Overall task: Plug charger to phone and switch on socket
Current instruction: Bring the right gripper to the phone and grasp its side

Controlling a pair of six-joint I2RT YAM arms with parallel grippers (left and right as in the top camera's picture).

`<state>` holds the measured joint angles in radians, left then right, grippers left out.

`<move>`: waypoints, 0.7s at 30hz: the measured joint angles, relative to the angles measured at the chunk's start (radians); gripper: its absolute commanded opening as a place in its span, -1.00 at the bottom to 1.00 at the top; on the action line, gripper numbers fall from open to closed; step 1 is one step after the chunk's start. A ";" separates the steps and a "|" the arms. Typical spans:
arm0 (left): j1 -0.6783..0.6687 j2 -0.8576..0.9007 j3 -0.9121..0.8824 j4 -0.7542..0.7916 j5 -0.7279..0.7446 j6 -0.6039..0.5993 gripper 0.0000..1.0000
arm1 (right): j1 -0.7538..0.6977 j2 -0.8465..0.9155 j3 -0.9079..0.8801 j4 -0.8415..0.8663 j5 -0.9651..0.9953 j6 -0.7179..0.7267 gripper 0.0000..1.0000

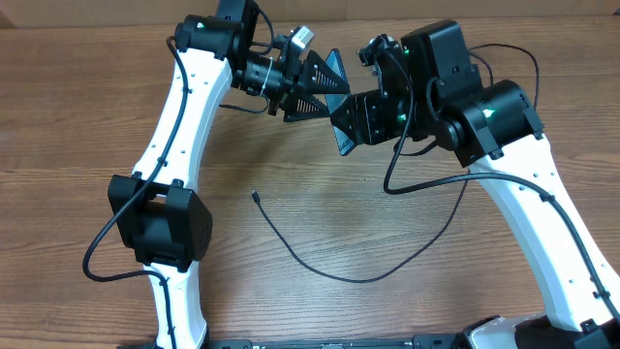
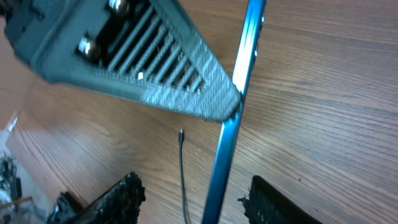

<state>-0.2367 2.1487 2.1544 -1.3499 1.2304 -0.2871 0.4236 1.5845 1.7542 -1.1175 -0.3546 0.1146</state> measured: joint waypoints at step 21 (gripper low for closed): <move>-0.003 0.000 -0.001 -0.004 -0.022 0.006 0.34 | 0.014 0.080 0.000 -0.020 0.083 0.030 -0.93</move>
<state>-0.2398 2.1487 2.1532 -1.3540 1.2083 -0.2810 0.4381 1.6646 1.7538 -1.1374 -0.2718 0.1444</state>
